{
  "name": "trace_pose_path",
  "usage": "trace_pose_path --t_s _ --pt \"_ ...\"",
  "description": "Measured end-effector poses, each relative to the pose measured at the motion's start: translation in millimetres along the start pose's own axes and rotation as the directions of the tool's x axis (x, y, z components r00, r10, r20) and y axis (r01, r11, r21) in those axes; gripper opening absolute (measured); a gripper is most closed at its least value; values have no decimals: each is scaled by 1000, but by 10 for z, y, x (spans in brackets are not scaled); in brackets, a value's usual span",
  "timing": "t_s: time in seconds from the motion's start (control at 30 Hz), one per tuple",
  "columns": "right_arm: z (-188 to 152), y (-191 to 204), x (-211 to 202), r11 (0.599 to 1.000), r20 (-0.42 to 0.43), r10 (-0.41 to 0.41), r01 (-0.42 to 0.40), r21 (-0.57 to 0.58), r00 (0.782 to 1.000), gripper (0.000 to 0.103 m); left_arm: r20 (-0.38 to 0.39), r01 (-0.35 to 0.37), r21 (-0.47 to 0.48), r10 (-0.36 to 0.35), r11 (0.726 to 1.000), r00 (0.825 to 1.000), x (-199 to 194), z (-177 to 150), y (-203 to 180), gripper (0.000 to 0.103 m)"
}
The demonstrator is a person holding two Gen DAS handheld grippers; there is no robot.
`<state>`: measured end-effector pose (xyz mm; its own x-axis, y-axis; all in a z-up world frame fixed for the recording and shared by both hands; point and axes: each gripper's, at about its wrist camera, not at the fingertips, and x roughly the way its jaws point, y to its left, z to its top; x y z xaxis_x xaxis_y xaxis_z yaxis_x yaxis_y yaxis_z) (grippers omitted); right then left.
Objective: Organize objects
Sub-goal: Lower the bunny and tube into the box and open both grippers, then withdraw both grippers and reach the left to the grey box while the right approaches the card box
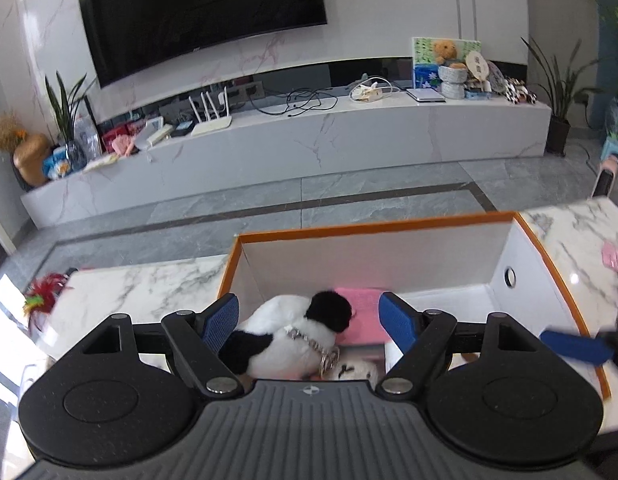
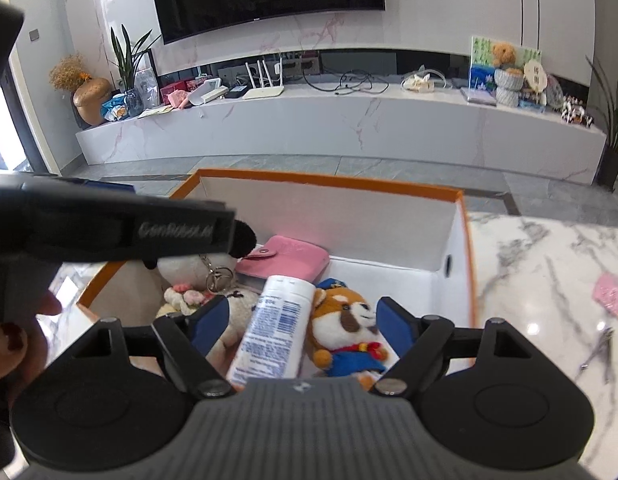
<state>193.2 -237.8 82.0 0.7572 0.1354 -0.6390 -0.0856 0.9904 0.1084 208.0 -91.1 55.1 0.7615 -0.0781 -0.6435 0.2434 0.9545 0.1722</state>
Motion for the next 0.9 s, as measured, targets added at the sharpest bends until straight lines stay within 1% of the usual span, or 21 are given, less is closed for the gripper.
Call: trace_pose_path --t_s 0.2,0.3,0.37,0.47,0.53,0.6,0.73,0.9 --pt "-85 -103 -321 1000 13 -19 20 -13 1000 84 6 -20 98 20 995 1000 -245 -208 -169 91" --pt "-154 -78 -458 996 9 -43 44 -72 999 86 1 -10 76 10 997 1000 -389 -326 -150 91" --pt "-209 -79 -557 996 10 -33 34 -82 999 86 -5 -7 73 7 997 1000 -472 -371 -143 91" --pt "-307 -87 -728 993 11 -34 35 -113 999 86 21 -14 75 13 997 1000 -646 -453 -167 91" --pt "-367 -91 -829 989 13 -49 50 -141 999 87 28 -15 77 13 997 1000 -750 -575 -183 92" --pt "-453 -98 -924 986 14 -55 57 -157 998 89 16 -6 72 5 997 1000 -805 -703 -212 92" --pt "-699 -163 -1044 986 -11 -53 50 -156 999 90 -17 23 74 -21 997 1000 -831 -886 -290 92" --pt "-1014 -229 -1043 981 -80 -71 55 -188 994 90 -47 64 101 -59 993 997 -789 -1008 -463 92"
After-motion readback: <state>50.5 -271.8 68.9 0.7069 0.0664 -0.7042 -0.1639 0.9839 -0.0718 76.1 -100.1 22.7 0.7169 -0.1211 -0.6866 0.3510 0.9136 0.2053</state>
